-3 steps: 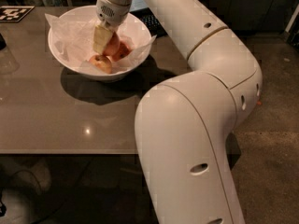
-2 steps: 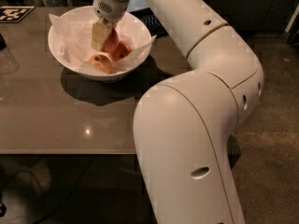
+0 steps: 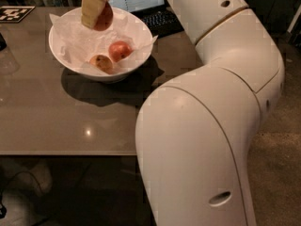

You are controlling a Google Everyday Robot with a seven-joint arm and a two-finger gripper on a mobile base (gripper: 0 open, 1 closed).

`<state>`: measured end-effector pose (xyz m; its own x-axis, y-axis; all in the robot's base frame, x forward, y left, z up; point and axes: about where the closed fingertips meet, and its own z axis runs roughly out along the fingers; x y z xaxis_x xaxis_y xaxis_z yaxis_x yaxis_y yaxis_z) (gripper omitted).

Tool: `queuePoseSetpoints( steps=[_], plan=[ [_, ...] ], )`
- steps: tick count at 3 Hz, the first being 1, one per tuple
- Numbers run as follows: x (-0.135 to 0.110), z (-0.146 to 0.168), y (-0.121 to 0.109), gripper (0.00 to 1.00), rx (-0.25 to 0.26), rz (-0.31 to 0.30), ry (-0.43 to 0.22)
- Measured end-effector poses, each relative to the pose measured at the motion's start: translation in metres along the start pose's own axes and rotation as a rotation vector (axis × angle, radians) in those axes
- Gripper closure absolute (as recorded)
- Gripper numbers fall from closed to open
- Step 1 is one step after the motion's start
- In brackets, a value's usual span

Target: Pick apple from white bowl

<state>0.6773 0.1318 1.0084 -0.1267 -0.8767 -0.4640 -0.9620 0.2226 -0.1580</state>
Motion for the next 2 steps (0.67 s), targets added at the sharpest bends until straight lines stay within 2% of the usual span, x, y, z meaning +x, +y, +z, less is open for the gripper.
queuePoseSetpoints(
  steps=[2],
  plan=[
    [-0.017, -0.077, 0.014, 1.0, 0.08, -0.042, -0.079]
  ],
)
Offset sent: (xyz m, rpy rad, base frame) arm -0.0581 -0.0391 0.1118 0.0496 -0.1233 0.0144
